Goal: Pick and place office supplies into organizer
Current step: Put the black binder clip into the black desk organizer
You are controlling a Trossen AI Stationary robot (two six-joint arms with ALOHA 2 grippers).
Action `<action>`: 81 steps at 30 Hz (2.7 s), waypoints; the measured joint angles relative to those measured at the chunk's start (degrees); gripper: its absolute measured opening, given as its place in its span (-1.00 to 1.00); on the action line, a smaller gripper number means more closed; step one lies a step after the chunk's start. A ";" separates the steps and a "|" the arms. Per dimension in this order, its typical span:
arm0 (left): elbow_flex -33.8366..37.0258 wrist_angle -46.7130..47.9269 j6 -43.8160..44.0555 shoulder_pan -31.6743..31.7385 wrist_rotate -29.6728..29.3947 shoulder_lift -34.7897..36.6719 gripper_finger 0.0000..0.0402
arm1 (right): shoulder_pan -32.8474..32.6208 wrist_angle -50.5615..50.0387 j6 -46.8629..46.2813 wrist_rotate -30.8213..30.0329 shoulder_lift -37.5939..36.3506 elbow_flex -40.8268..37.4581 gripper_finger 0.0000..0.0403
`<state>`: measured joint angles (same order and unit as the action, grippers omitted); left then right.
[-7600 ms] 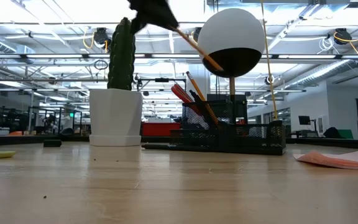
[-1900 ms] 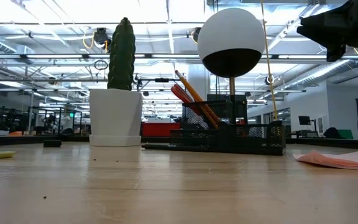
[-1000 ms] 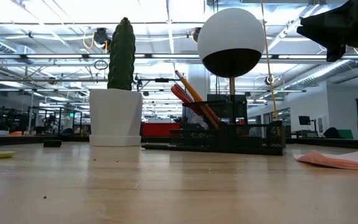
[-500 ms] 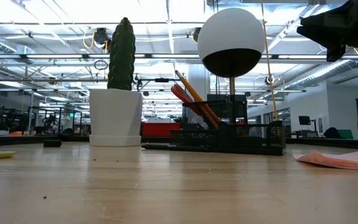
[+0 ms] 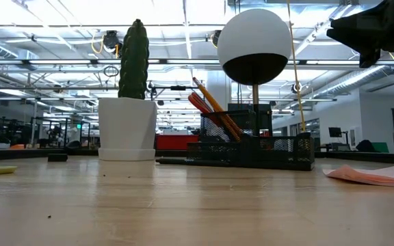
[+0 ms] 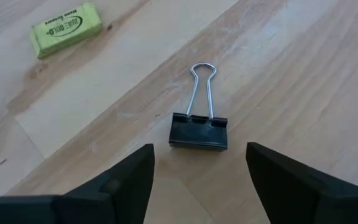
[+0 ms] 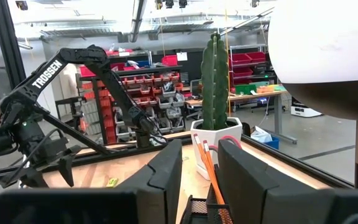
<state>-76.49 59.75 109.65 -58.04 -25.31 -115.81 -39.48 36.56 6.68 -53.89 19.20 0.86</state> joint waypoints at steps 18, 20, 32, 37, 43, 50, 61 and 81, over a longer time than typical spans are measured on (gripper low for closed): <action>1.71 -1.30 -3.10 1.84 1.71 -0.07 0.27 | 0.00 0.00 0.01 0.00 -0.01 0.00 -0.50; 2.01 -2.17 -3.76 1.82 2.03 -0.07 0.27 | 0.00 0.00 0.00 0.00 -0.01 0.01 -0.50; 4.61 -7.18 -3.98 1.66 1.08 0.22 0.27 | 0.02 0.02 0.00 0.00 -0.02 0.00 -0.50; 4.66 -7.41 -3.13 1.66 1.13 0.15 0.27 | 0.00 0.00 0.00 0.00 0.00 0.00 -0.50; 4.68 -7.99 -2.74 1.66 1.21 0.09 0.16 | 0.00 0.02 0.00 0.00 -0.02 0.02 -0.50; 4.72 -9.44 -5.34 1.53 0.12 0.02 -0.19 | 0.01 0.01 0.01 0.00 -0.02 0.00 -0.50; 4.83 -9.54 -1.27 2.21 -3.70 -0.18 -0.17 | 0.02 0.00 0.02 0.00 -0.02 0.00 -0.50; 4.92 -10.42 -16.01 17.64 -10.99 -0.32 -0.19 | 0.00 0.00 0.00 0.00 -0.02 0.02 -0.50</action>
<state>-71.57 49.32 93.64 -40.40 -36.30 -116.13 -39.48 36.56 6.68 -53.89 19.18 0.89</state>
